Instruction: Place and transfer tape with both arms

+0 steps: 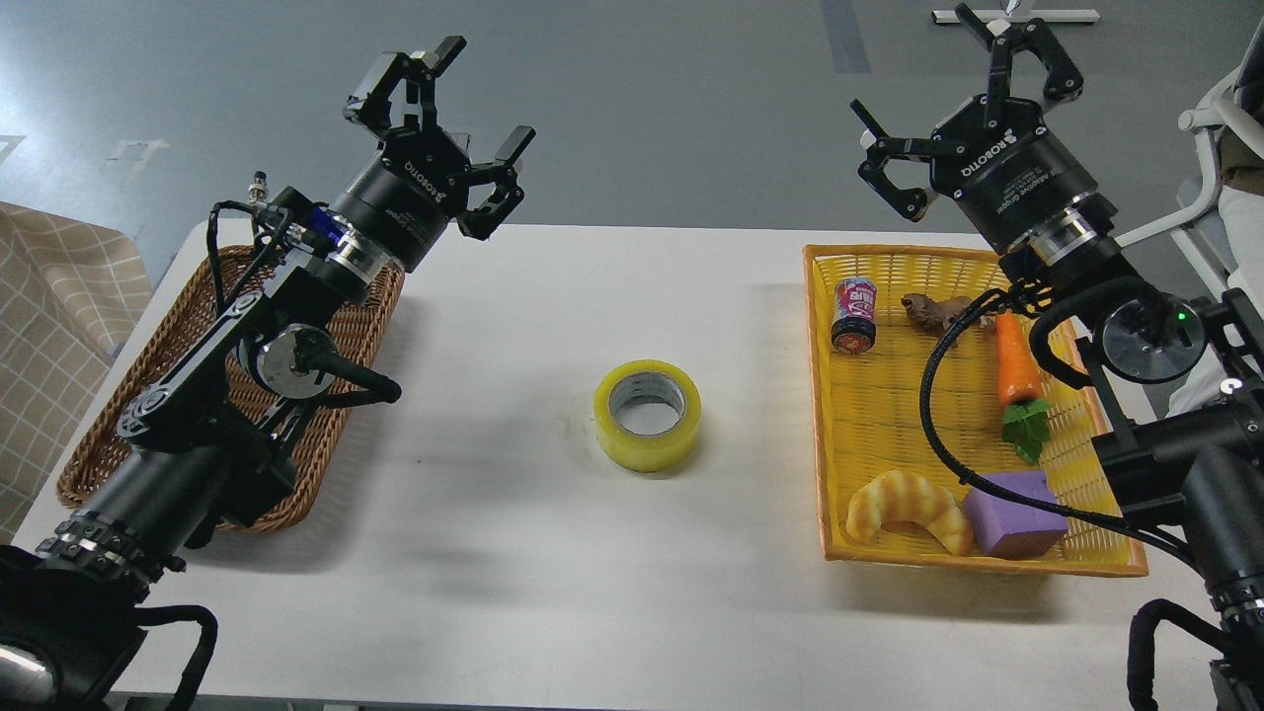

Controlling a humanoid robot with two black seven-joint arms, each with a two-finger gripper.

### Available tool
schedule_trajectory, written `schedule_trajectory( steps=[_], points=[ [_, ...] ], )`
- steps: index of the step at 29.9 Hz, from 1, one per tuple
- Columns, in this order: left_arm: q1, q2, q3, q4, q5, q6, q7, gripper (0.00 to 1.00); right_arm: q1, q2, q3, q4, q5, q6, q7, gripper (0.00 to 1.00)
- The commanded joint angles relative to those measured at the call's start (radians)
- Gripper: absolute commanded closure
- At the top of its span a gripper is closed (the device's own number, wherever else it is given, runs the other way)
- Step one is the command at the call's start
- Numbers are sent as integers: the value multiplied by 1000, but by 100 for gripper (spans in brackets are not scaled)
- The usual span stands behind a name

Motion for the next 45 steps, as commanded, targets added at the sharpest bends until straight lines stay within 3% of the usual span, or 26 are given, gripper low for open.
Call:
schedule_trajectory(
  steps=[1,8,15,23,31,45],
  points=[
    [-15,-1,0,-1,64,0,-1,2,-3,3,0,4,1,0,2,0],
    [-38,-1,1,-21,310,19,0,2,-41,0,22,13,24,0,0,0],
    [-26,51,4,-119,602,59,2,2,-95,0,65,16,26,0,2,0],
    [-52,99,148,-138,884,171,0,2,-167,-2,105,13,26,0,2,0],
    [-73,197,300,-217,1174,185,0,2,-206,-2,137,15,38,0,2,0],
    [-85,217,414,-251,1592,176,3,2,-253,-6,151,12,38,0,5,0]
  ],
)
